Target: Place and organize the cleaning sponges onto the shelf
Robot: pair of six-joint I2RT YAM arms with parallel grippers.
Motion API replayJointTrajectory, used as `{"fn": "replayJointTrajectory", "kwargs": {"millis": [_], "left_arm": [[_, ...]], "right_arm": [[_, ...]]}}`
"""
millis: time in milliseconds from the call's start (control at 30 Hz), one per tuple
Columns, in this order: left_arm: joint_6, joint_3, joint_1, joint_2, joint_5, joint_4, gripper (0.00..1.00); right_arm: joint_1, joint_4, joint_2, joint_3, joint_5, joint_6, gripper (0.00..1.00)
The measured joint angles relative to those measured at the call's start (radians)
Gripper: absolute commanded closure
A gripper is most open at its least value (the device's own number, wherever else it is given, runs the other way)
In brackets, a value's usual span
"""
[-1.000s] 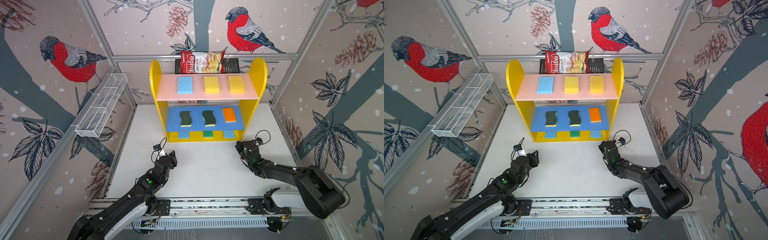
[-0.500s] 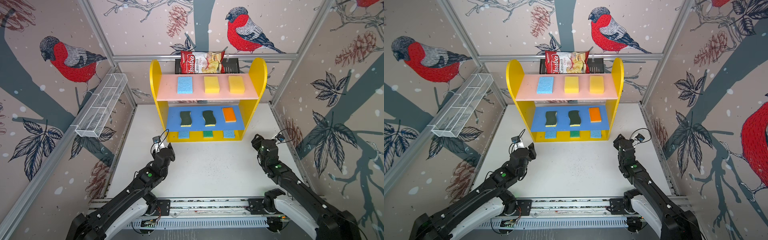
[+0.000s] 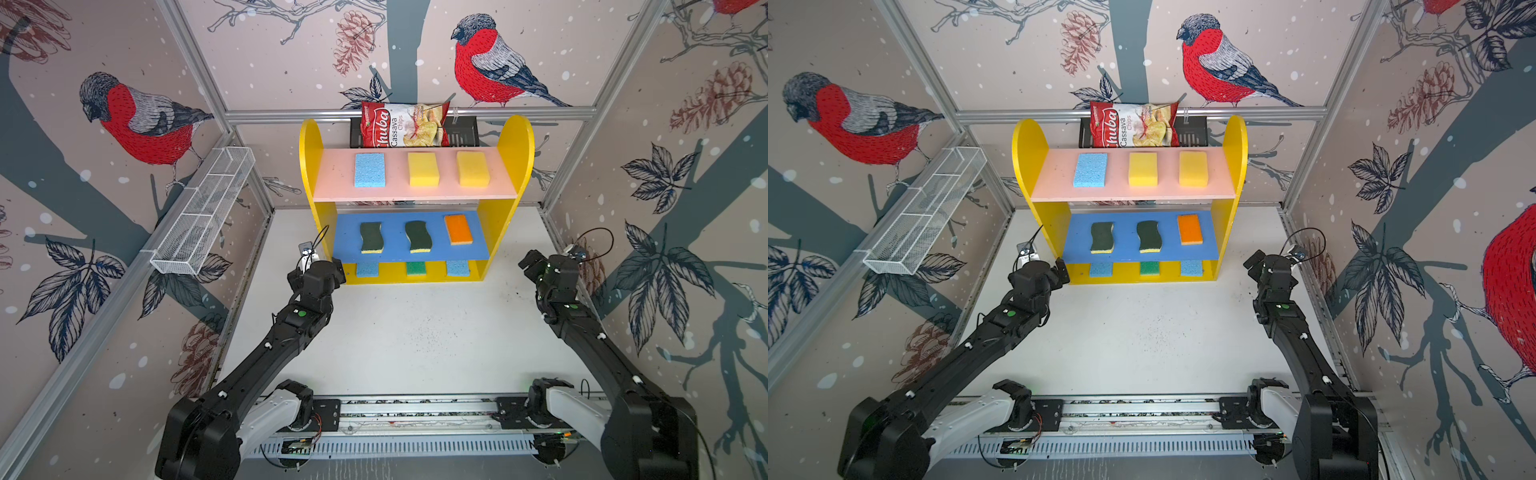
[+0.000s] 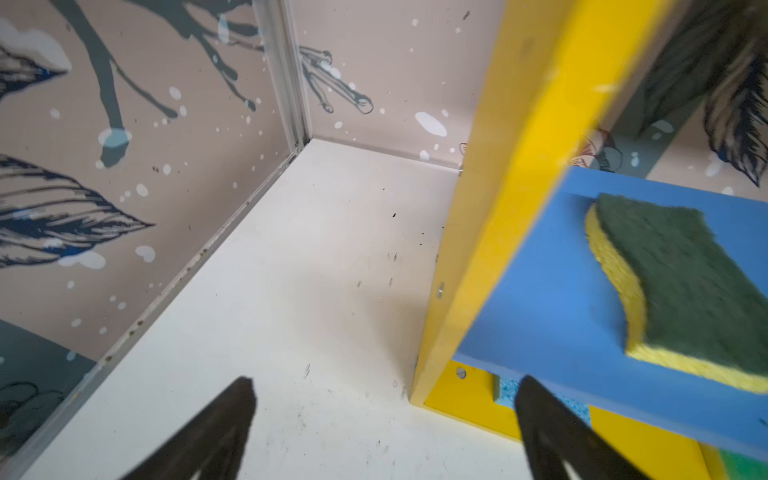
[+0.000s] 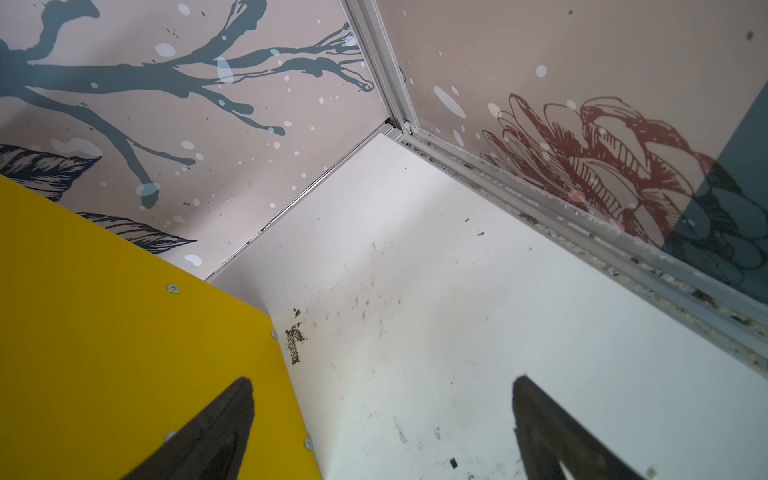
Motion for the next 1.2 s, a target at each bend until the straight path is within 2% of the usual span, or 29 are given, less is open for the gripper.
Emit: {"fn": "replayJointTrajectory", "kwargs": {"millis": [300,533,800,900,1200], "left_arm": [[0.147,-0.064,0.111,0.219,0.002,0.206,0.02],[0.183,-0.131,0.187,0.270,0.010,0.365,0.03],[0.199,-0.289,0.243,0.300,0.118,0.628,0.03],[0.216,-0.325,0.256,0.310,0.135,0.729,0.02],[0.215,-0.420,0.335,0.365,0.282,1.069,0.03]], "right_arm": [[-0.016,0.126,0.178,0.008,-0.047,-0.138,0.01],[-0.016,0.258,0.247,-0.049,-0.047,-0.203,0.01],[-0.018,0.487,0.285,-0.176,-0.023,-0.273,0.01],[-0.018,0.573,0.312,-0.210,-0.017,-0.296,0.00],[0.006,0.787,0.367,-0.278,-0.012,-0.361,0.01]]}}
